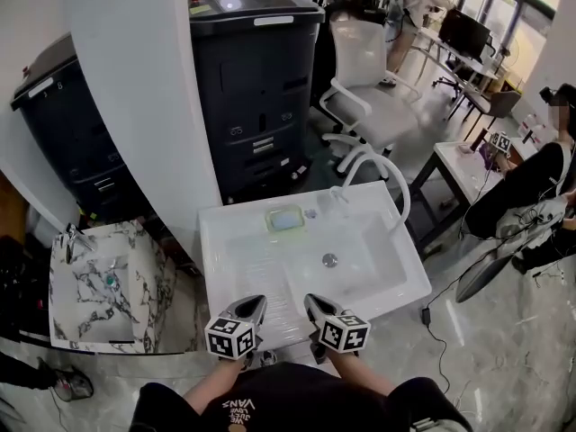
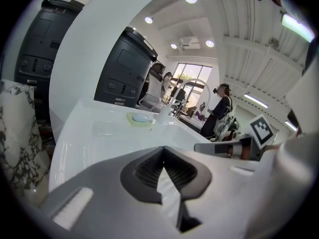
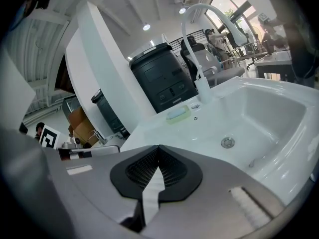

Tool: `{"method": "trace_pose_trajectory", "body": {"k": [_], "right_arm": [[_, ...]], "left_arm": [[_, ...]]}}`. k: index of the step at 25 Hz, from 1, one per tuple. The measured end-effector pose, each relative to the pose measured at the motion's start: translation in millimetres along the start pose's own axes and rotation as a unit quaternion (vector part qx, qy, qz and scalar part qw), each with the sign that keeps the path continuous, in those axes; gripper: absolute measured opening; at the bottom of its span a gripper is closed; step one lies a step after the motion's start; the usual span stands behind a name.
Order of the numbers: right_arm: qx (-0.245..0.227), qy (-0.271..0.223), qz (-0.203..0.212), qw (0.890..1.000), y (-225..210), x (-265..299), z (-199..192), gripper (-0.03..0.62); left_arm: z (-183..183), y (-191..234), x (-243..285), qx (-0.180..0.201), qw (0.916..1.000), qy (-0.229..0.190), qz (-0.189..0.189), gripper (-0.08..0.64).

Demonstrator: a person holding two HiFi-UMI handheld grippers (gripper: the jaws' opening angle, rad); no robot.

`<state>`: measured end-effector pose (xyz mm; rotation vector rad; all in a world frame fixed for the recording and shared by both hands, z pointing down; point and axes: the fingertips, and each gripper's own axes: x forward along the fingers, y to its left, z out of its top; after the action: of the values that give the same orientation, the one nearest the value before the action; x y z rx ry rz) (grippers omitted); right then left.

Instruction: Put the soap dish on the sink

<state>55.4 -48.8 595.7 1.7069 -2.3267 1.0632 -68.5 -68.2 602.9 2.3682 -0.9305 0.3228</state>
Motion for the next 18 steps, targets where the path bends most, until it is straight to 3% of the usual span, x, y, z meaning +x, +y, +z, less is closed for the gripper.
{"method": "trace_pose_trajectory", "body": {"k": [18], "right_arm": [[-0.049, -0.014, 0.034, 0.998, 7.4, -63.8, 7.7, 0.003]], "left_arm": [[-4.1, -46.1, -52.8, 0.006, 0.9981, -0.049, 0.038, 0.052]]}}
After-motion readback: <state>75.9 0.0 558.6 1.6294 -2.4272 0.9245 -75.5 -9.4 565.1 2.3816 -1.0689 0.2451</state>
